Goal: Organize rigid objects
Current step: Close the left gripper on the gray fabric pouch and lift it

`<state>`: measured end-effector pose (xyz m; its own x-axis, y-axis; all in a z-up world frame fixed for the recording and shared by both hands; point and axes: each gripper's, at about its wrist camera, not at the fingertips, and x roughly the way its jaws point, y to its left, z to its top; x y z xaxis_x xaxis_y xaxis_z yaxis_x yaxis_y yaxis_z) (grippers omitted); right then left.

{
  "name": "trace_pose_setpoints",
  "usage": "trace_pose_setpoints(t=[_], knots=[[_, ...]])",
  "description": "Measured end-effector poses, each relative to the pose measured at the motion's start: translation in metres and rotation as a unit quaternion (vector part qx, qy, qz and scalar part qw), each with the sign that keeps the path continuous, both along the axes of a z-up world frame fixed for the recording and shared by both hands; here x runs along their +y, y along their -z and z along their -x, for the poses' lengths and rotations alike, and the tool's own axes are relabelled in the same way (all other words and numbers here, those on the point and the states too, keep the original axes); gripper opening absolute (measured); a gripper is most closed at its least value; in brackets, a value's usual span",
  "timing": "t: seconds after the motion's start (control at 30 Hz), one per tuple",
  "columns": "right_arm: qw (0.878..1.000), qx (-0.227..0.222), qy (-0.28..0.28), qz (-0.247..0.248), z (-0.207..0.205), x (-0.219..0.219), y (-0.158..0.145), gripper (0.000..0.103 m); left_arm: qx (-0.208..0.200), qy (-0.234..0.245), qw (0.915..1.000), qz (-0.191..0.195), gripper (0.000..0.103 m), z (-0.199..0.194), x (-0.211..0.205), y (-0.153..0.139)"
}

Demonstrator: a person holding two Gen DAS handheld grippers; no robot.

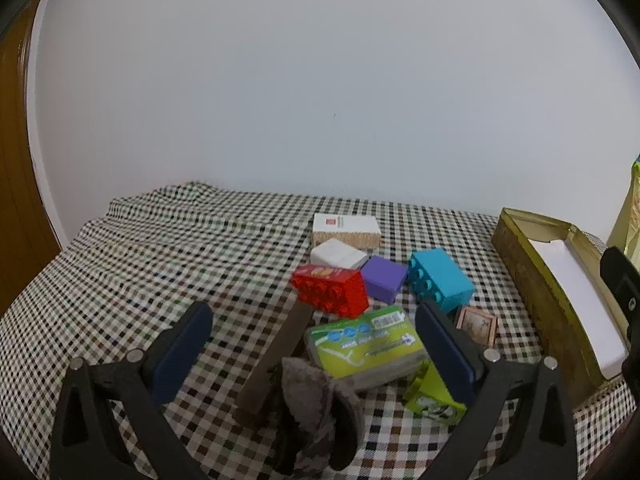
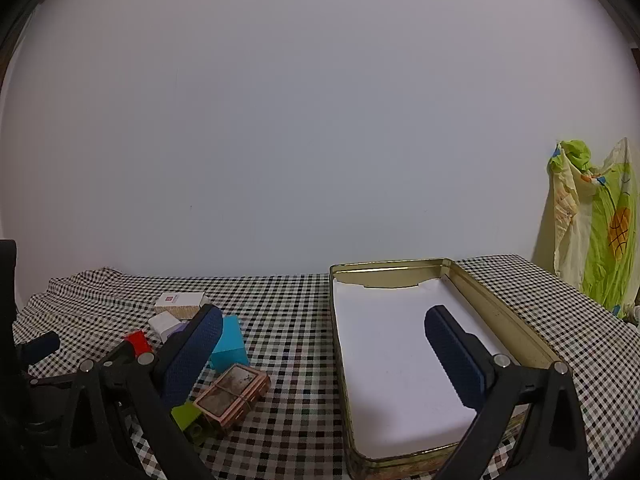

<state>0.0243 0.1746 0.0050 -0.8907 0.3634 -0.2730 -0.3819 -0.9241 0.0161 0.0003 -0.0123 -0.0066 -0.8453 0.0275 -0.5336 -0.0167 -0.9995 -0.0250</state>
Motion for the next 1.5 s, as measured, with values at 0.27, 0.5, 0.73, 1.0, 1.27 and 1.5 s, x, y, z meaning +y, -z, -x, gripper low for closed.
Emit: trace_pose_setpoints(t=[0.27, 0.5, 0.73, 1.0, 1.27, 1.5], knots=[[0.999, -0.026, -0.016, 0.024, 0.008, 0.005, 0.004, 0.102, -0.006, -0.004, 1.0, -0.005, 0.103, -0.014, -0.022, 0.0], [0.997, -0.045, -0.044, 0.048, 0.016, 0.007, 0.007, 0.102, -0.001, 0.025, 0.9985, 0.049, 0.103, -0.03, -0.028, -0.001], [0.995, -0.059, -0.079, 0.032, 0.024, -0.005, 0.011, 0.098, -0.036, 0.034, 0.9978, 0.045, 0.103, -0.023, -0.033, 0.004], [0.994, -0.066, -0.085, 0.028, 0.025, -0.011, 0.012, 0.097, -0.088, 0.035, 0.9955, -0.004, 0.1, -0.007, -0.046, 0.018], [0.992, -0.074, -0.091, 0.038, 0.024, -0.014, 0.014, 0.097, -0.111, 0.089, 0.9874, -0.069, 0.078, -0.008, -0.06, 0.022], [0.993, -0.072, -0.085, 0.034, 0.021, -0.017, 0.013, 0.097, -0.121, 0.086, 0.9874, -0.056, 0.076, -0.02, -0.067, 0.016]])
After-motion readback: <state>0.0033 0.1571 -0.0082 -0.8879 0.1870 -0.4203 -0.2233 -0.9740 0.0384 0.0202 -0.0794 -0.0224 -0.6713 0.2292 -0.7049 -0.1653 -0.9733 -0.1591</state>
